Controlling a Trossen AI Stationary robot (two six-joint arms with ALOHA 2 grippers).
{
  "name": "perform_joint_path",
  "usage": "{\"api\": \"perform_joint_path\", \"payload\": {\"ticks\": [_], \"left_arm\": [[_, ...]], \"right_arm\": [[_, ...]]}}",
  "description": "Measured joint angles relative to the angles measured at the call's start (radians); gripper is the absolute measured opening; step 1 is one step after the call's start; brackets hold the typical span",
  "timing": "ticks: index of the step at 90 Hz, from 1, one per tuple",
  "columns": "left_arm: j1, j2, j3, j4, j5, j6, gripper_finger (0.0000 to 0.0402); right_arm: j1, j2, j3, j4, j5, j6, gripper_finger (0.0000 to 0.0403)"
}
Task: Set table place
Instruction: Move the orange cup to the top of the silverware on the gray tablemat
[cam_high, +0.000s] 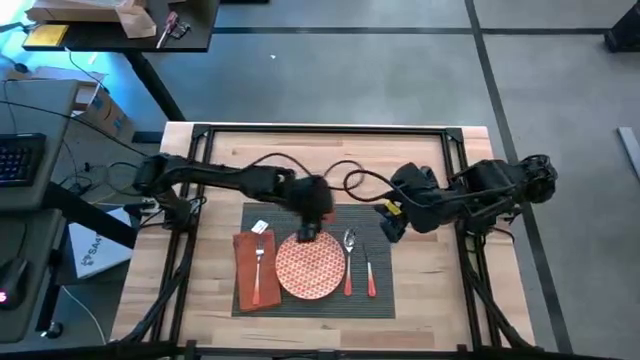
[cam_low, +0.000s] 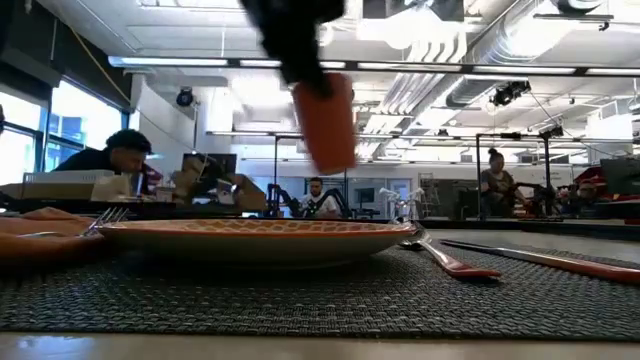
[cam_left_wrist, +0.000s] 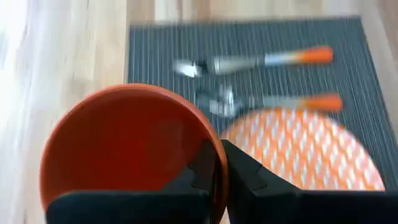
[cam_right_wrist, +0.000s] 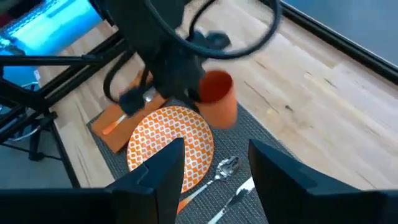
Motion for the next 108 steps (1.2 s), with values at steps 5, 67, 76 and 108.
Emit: {"api": "perform_joint_path", "payload": {"ticks": [5,67,76,108], "left_arm": [[0.000,0.070,0.058,0.005,-0.009,0.013,0.0000],[0.024,0.350,0.304,-0.022,-0.050,0.142,0.0019],[0.023,0.347,0.300,-0.015,-0.074,0.153,0.0030],[0.026,0.357,0.299,0.001,-0.093,0.142,0.0099]], "right_arm": [[0.000,-0.001,0.013,-0.011,0.006,0.020,0.0161],[0.005,-0.002,0.028,-0.036,0.011,0.032,0.0161],[0.003,-0.002,0.028,-0.037,0.012,0.009,0.0161],[-0.010,-0.002,0.027,-0.050,0.027,-0.032,0.0161]]}}
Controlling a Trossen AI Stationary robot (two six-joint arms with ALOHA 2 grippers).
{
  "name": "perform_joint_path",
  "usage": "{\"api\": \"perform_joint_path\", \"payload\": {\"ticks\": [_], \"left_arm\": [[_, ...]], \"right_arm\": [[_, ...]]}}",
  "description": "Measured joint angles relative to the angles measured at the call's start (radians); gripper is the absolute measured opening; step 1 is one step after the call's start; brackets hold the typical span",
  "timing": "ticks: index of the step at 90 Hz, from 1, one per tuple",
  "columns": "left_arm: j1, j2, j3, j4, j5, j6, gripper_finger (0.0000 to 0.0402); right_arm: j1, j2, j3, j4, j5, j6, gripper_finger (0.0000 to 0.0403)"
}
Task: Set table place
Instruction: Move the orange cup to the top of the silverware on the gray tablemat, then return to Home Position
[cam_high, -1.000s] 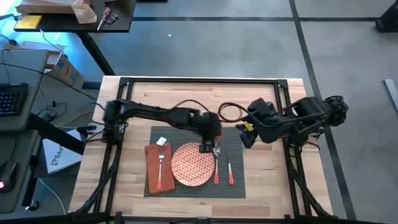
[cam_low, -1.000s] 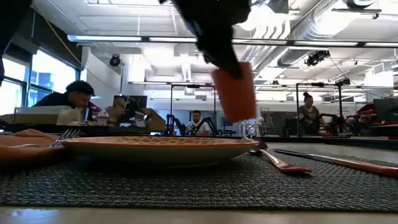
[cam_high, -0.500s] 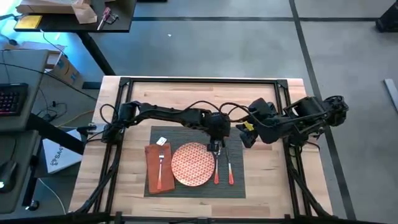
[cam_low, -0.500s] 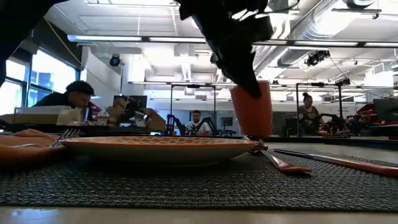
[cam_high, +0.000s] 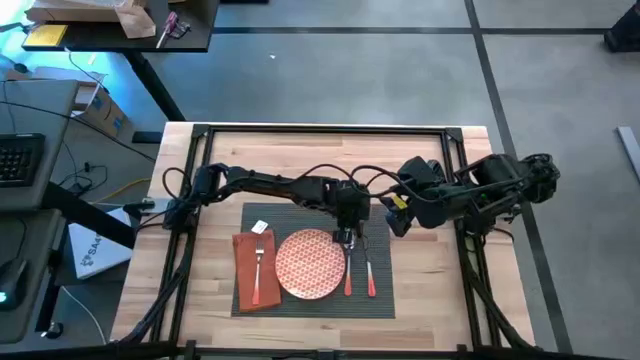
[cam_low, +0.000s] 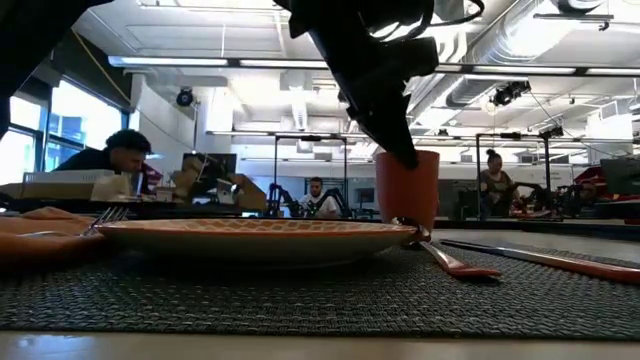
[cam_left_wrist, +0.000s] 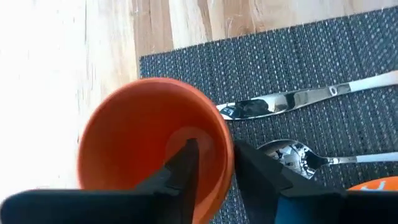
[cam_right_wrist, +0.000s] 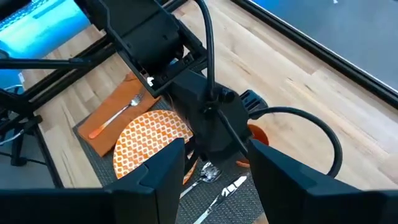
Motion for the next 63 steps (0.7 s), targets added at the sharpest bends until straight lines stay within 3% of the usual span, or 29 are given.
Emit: {"api": "perform_joint_path", "payload": {"ticks": [14,24,40,51,63], "left_arm": [[0.001,0.001,0.045,-0.054,0.009,-0.029,0.0129],[0.003,0.000,0.127,-0.133,0.047,-0.074,0.0145],[0.010,0.000,0.277,-0.257,0.062,-0.162,0.0157],[0.026,0.000,0.407,-0.362,0.096,-0.249,0.0157],[0.048,-0.047,0.503,-0.413,0.174,-0.339,0.0157]], "right_arm": [[0.000,0.000,0.000,-0.002,-0.004,0.008,0.0161],[0.000,-0.014,-0.001,-0.003,-0.072,-0.007,0.0161],[0.023,-0.092,-0.021,-0.040,-0.056,-0.035,0.0157],[0.028,-0.228,-0.184,-0.021,-0.053,-0.036,0.0134],[0.028,-0.445,-0.473,0.061,-0.095,0.006,0.0103]]}}
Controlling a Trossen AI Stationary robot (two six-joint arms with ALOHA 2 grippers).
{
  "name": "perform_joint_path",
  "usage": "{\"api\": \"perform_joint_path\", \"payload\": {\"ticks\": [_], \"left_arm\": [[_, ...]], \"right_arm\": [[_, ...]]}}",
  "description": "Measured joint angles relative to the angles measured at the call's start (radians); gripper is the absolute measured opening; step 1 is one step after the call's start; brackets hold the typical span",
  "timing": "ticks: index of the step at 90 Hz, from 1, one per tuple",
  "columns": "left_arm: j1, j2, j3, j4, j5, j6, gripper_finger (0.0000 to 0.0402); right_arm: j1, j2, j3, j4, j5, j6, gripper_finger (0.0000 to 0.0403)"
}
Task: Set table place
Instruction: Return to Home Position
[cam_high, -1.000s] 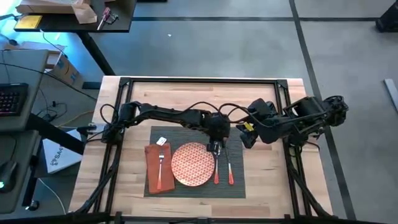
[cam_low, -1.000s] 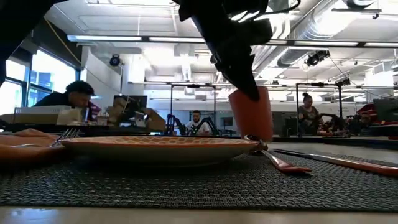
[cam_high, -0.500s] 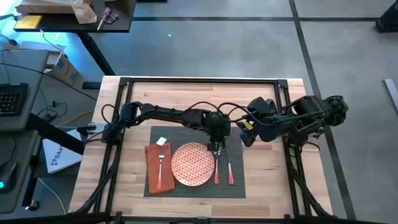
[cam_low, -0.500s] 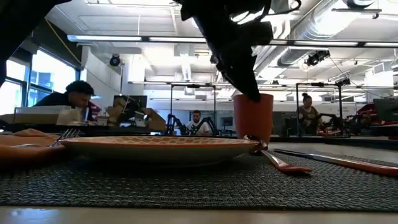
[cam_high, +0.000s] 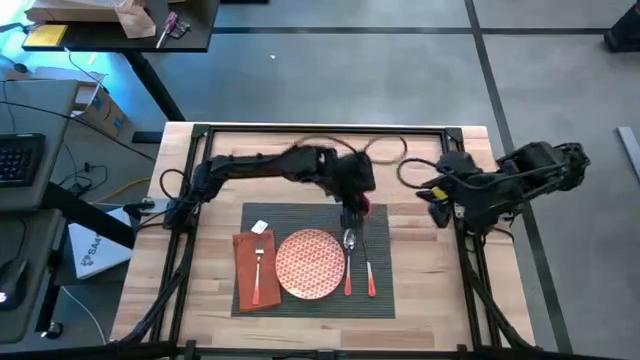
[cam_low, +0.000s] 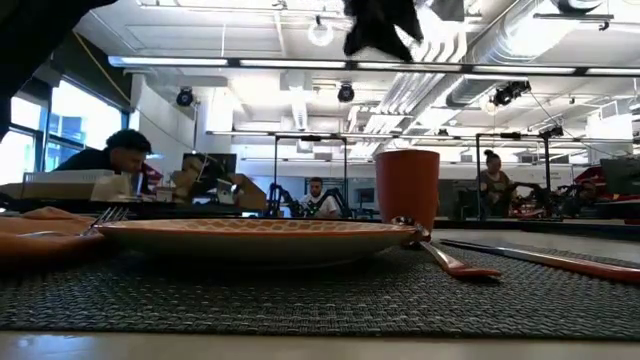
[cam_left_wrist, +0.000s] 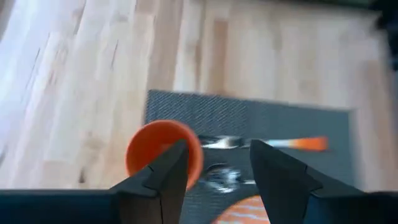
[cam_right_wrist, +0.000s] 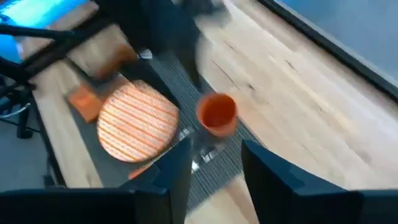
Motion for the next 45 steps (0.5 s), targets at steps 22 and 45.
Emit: {"api": "perform_joint_path", "payload": {"ticks": [22,45], "left_arm": [[-0.006,-0.194,-0.047,-0.008,-0.064,-0.075,0.0157],[-0.017,-0.414,-0.296,0.049,-0.158,-0.178,0.0156]], "right_arm": [[-0.030,-0.479,-0.595,0.429,-0.177,-0.003,0.0045],[-0.070,-0.944,-1.055,0.741,-0.273,-0.026,0.0002]]}}
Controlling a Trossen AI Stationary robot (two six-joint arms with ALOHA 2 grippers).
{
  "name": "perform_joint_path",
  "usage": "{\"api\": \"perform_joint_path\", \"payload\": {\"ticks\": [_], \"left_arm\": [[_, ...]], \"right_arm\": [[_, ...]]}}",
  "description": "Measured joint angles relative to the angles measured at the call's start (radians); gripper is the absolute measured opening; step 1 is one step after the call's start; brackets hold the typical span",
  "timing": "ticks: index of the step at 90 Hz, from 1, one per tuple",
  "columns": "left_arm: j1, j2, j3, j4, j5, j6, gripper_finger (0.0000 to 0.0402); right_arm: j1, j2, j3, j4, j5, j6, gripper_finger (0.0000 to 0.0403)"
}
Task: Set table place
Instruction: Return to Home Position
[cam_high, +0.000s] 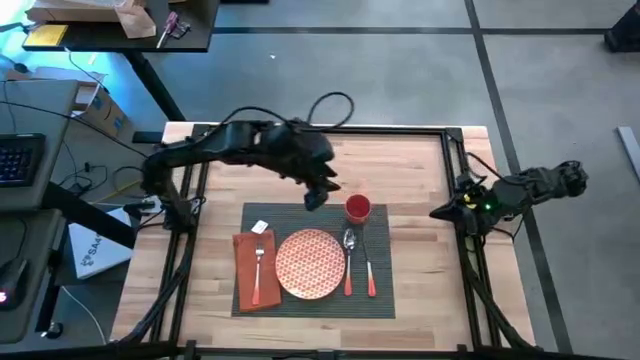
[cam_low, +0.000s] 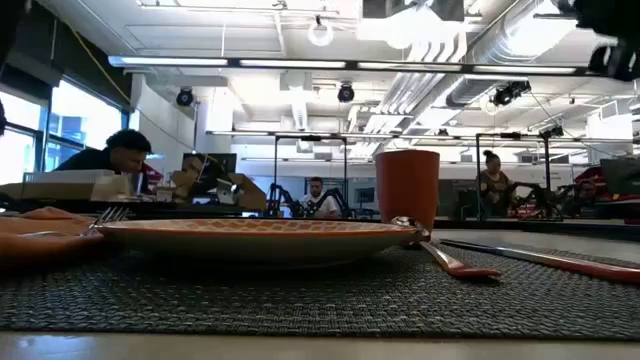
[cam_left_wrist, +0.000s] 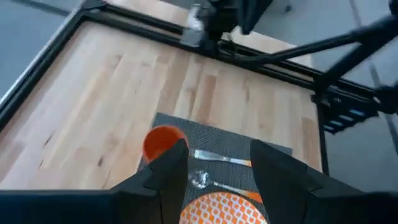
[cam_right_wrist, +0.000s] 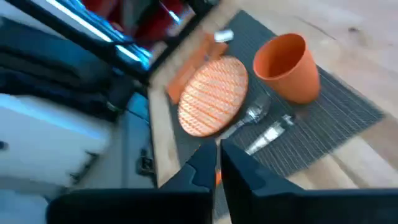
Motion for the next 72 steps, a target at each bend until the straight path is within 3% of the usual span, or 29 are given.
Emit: {"api": "perform_joint_path", "payload": {"ticks": [13,24,44,57,72], "left_arm": [[-0.012,-0.146,-0.191,0.157,-0.074,-0.037,0.0156],[-0.023,-0.276,-0.352,0.264,-0.103,-0.102,0.0156],[-0.052,-0.508,-0.604,0.349,-0.233,-0.244,0.0156],[-0.063,-0.622,-0.721,0.418,-0.254,-0.287,0.0156],[-0.061,-0.711,-0.829,0.451,-0.279,-0.307,0.0156]], "right_arm": [[-0.010,-0.186,-0.141,0.071,0.001,-0.040,0.0000],[-0.018,-0.160,-0.199,0.119,-0.013,-0.120,0.0000],[-0.061,-0.151,-0.369,0.474,-0.041,-0.200,0.0000],[-0.139,-0.149,-0.493,0.711,-0.051,-0.188,0.0000],[-0.269,-0.159,-0.562,0.769,-0.090,-0.191,0.0000]]}}
